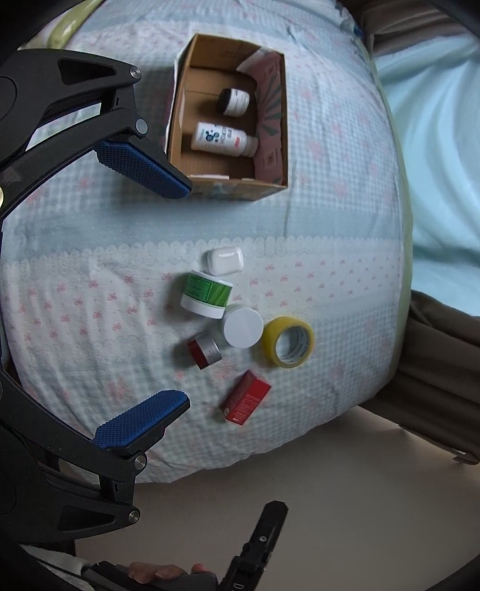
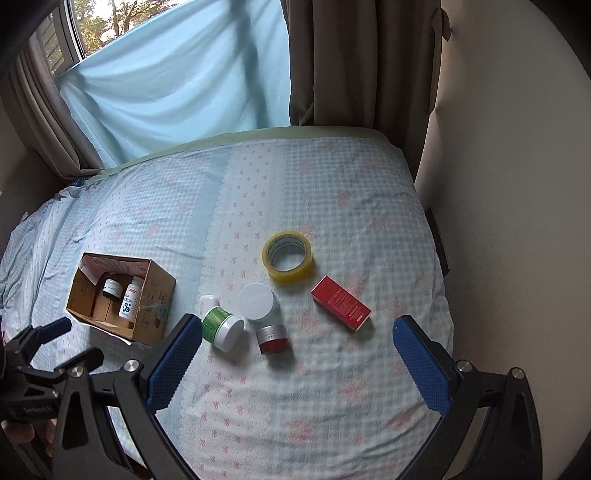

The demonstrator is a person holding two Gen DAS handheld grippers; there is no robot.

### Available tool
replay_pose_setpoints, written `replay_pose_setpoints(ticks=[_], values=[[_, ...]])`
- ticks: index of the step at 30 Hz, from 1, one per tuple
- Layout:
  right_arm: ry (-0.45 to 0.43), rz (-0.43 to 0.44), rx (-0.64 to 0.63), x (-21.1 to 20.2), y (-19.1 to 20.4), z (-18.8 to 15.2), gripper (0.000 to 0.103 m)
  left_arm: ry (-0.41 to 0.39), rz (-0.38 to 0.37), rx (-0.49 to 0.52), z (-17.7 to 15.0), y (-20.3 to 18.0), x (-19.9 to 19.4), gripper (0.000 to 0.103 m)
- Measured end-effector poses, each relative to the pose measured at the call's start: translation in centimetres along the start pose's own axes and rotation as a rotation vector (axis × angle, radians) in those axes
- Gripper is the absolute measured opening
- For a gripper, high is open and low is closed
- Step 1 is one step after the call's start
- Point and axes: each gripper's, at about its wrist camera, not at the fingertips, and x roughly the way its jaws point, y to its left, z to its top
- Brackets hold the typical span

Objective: Organize rigid objects
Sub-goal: 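Lift both tools away from the box toward the remaining items, then grasp the green-striped jar with left tool while right tool grasps the red box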

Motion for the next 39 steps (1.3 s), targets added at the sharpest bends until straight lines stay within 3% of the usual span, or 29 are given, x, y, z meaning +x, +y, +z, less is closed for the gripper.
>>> replay_pose_setpoints(ticks=[8, 12, 19, 25, 28, 30, 36, 38, 39], values=[[0.091, 0.016, -0.061, 9.3, -4.0, 1.6, 0.103, 0.099, 0.040, -0.046, -0.7, -0.5, 10.8, 0.103], [0.158, -0.001, -0.185, 14.5, -4.7, 1.3, 0.102, 0.132, 0.098, -0.012, -1.0, -0.8, 15.3, 0.103], [0.310, -0.003, -0.372, 23.1, -5.3, -1.2, 0.078, 0.170, 0.181, 0.058, -1.7, -1.9, 21.1, 0.099], [0.348, 0.010, -0.457, 26.0, -5.2, -2.2, 0.074, 0.213, 0.209, 0.150, -2.2, -3.5, 24.1, 0.095], [0.391, 0.017, -0.508, 27.1, -4.7, -3.0, 0.059, 0.220, 0.224, 0.203, -2.3, -3.9, 24.8, 0.088], [0.397, -0.004, -0.553, 27.5, -4.4, -3.4, 0.057, 0.225, 0.214, 0.214, -2.2, -3.8, 25.2, 0.086], [0.423, -0.034, -0.603, 28.3, -4.0, -3.7, 0.047, 0.296, 0.203, 0.234, -1.4, -3.2, 26.6, 0.072], [0.435, -0.035, -0.617, 28.6, -3.9, -3.6, 0.045, 0.280, 0.217, 0.262, -1.2, -3.3, 26.5, 0.057], [0.438, -0.035, -0.622, 28.7, -3.8, -3.6, 0.044, 0.280, 0.209, 0.262, -1.0, -3.2, 26.5, 0.057]])
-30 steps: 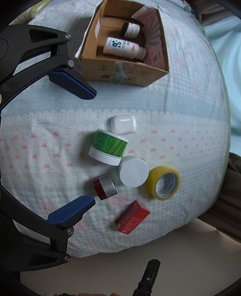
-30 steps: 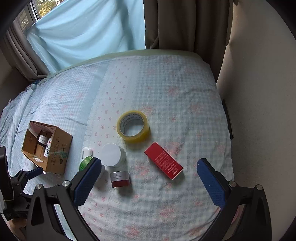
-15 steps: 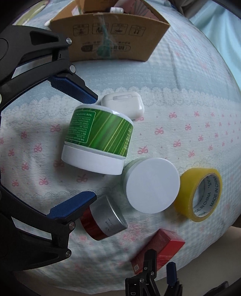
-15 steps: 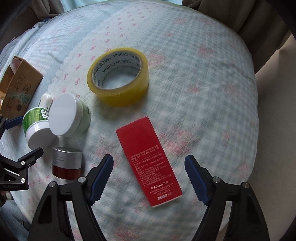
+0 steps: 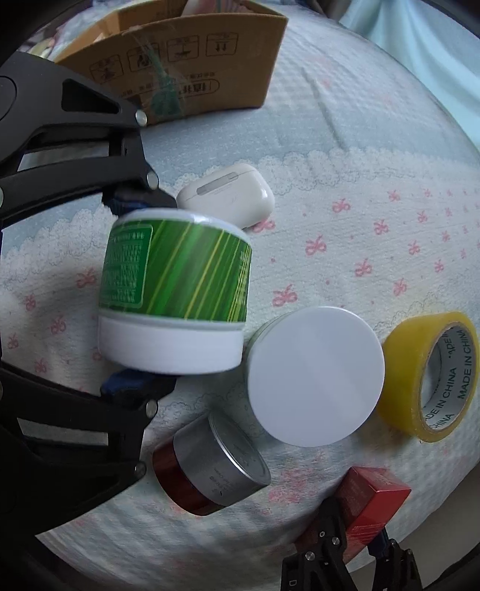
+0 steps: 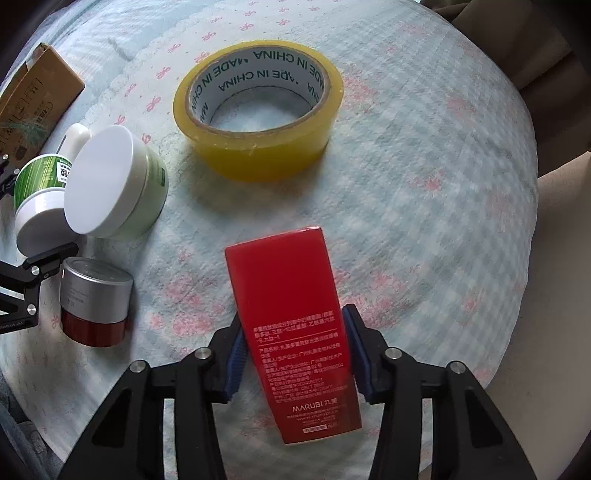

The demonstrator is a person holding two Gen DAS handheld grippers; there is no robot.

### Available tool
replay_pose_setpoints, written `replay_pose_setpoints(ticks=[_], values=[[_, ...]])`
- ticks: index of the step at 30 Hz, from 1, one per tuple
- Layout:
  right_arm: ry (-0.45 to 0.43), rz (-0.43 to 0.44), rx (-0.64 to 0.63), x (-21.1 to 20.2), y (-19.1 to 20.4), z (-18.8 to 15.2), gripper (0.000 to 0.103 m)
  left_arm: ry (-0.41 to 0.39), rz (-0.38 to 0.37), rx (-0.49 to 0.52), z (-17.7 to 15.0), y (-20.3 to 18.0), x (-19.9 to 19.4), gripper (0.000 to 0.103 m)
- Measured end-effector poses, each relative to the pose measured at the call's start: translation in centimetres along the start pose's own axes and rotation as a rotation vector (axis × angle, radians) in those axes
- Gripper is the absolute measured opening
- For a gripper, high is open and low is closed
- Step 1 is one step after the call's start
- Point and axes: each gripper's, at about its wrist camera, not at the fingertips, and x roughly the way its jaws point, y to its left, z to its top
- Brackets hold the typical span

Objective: Organize rigid objects
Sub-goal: 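Grasp the green-striped jar with left tool while right tool grasps the red box, then carry the green jar and red box over the cardboard box with both tools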

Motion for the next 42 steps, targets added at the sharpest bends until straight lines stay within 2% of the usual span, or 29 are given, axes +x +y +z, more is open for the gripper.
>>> replay_pose_setpoints(ticks=[12, 24, 31, 35, 42], values=[[0.010, -0.020, 0.021, -0.1, 1.1, 1.0, 0.042, 0.017, -0.055, -0.035, 0.8, 1.4, 0.2, 0.056], [-0.031, 0.058, 0.212, -3.6, -1.1, 0.7, 0.041, -0.019, -0.112, -0.107, 0.9, 3.5, -2.7, 0.053], [-0.050, 0.070, 0.304, -8.5, -1.0, 0.3, 0.041, -0.100, -0.171, -0.153, 1.5, 4.1, -8.1, 0.053], [-0.074, 0.042, 0.347, -13.0, 1.0, -0.6, 0.041, -0.161, -0.222, -0.182, 1.4, 4.6, -13.3, 0.053], [-0.170, 0.028, 0.511, -21.7, 3.2, -1.8, 0.041, -0.287, -0.275, -0.195, 0.3, 6.3, -23.2, 0.053]])
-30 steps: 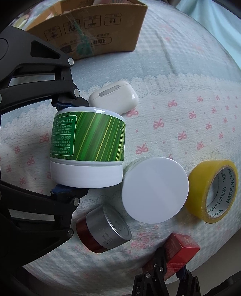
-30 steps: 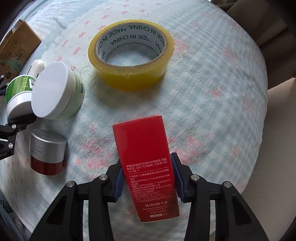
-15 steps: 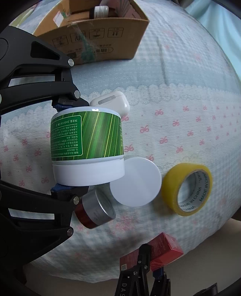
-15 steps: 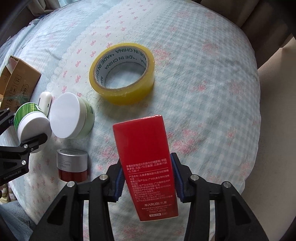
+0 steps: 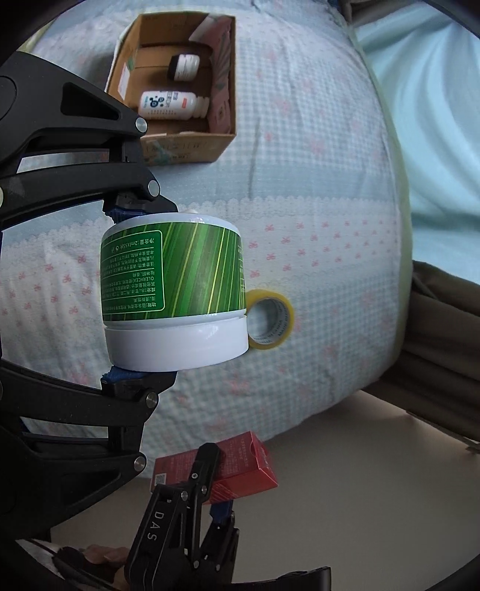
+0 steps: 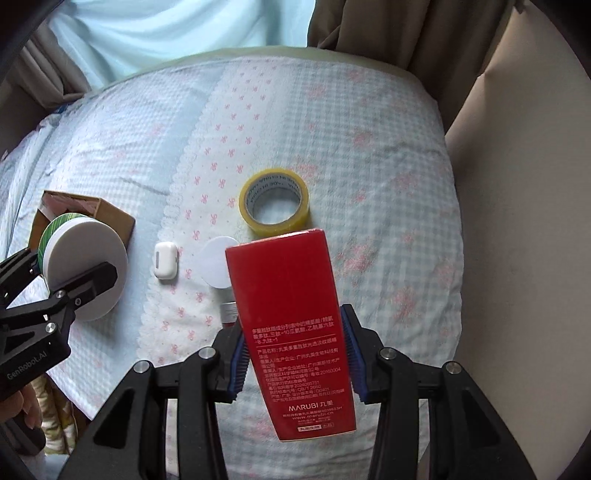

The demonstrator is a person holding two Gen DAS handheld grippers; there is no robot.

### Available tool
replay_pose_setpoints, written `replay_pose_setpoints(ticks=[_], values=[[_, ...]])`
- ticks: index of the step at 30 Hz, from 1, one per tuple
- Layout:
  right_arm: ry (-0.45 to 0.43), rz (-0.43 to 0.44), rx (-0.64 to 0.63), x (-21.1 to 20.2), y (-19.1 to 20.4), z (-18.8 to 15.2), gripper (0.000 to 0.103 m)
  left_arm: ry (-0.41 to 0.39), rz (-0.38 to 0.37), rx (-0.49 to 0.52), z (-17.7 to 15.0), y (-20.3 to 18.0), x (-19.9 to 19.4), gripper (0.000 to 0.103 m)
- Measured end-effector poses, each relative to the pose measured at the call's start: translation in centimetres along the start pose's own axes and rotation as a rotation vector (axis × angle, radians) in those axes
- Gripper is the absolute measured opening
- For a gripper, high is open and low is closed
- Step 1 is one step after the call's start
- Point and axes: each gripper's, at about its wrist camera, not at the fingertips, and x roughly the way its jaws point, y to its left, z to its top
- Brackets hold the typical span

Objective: Organize rigid objects
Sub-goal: 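Carry the green jar and red box over the cardboard box with both tools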

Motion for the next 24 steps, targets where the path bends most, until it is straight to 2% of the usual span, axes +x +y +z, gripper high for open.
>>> replay_pose_setpoints(ticks=[3, 8, 12, 20, 24], values=[[-0.063, 0.006, 0.005, -3.7, 1.5, 0.0, 0.041, -0.045, -0.034, -0.009, 0.5, 0.6, -4.2, 0.053], [-0.156, 0.030, -0.032, -8.2, 4.8, 0.2, 0.041, -0.102, -0.007, 0.006, 1.2, 2.6, -10.0, 0.053], [-0.185, 0.064, -0.026, -10.6, 7.8, 0.5, 0.041, -0.127, -0.012, -0.016, 1.4, 5.5, -13.1, 0.053], [-0.216, 0.071, -0.021, -13.3, 16.1, 1.2, 0.041, -0.159, -0.010, -0.010, 0.6, 13.8, -17.7, 0.053], [-0.225, 0.081, 0.016, -13.7, 21.0, 2.0, 0.041, -0.150, -0.019, 0.001, 0.4, 19.1, -19.1, 0.053]])
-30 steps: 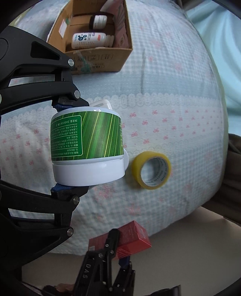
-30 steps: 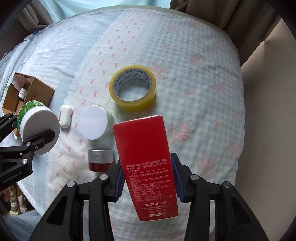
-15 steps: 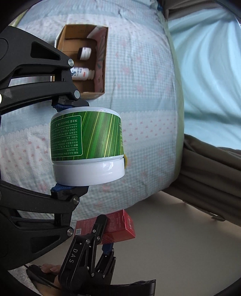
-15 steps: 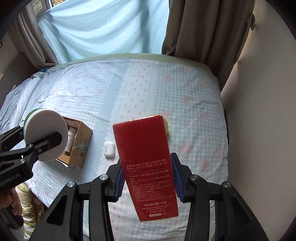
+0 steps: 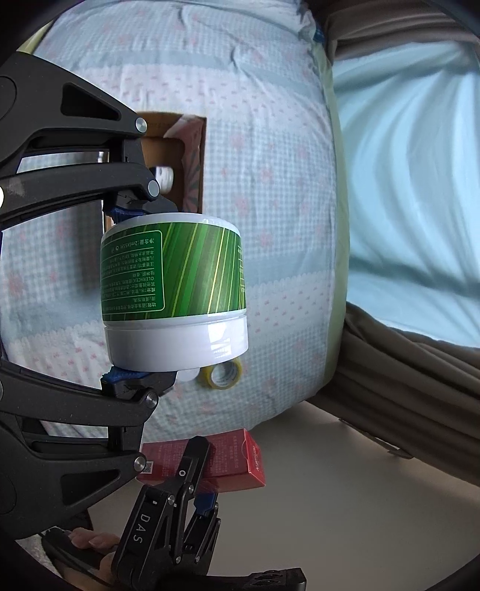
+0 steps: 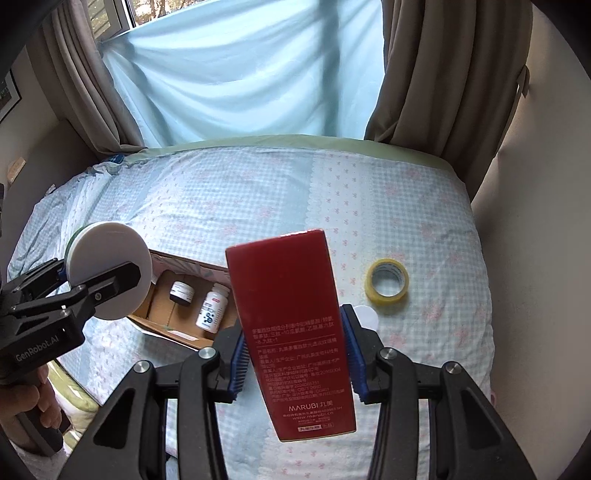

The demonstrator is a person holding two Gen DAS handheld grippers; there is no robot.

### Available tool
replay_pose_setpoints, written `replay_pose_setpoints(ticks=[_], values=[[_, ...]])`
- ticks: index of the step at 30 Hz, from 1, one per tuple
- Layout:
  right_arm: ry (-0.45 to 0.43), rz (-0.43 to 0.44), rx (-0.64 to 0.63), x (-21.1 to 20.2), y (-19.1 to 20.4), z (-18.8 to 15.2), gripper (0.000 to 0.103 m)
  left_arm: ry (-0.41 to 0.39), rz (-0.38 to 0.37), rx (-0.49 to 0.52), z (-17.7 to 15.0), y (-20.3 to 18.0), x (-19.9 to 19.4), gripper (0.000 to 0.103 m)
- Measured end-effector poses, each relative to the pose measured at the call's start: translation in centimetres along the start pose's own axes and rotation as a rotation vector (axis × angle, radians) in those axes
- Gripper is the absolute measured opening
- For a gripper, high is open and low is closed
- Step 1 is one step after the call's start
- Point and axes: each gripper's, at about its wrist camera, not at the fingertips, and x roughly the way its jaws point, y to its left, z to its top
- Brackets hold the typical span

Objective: Organize rigid objects
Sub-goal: 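Carry the green jar and red box over the cardboard box with both tools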

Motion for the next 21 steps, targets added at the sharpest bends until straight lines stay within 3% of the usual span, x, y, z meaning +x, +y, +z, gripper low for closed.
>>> replay_pose_setpoints(ticks=[10, 21], values=[[0.040, 0.001, 0.074, 5.0, 11.5, 1.8, 0.041, 0.076, 0.017, 0.067, 0.4, 12.2, 0.8, 0.053], [0.194, 0.066, 0.123, 15.0, 17.1, 1.8, 0.041, 0.192, 0.059, 0.001, -1.4, 20.8, 7.3, 0.053]])
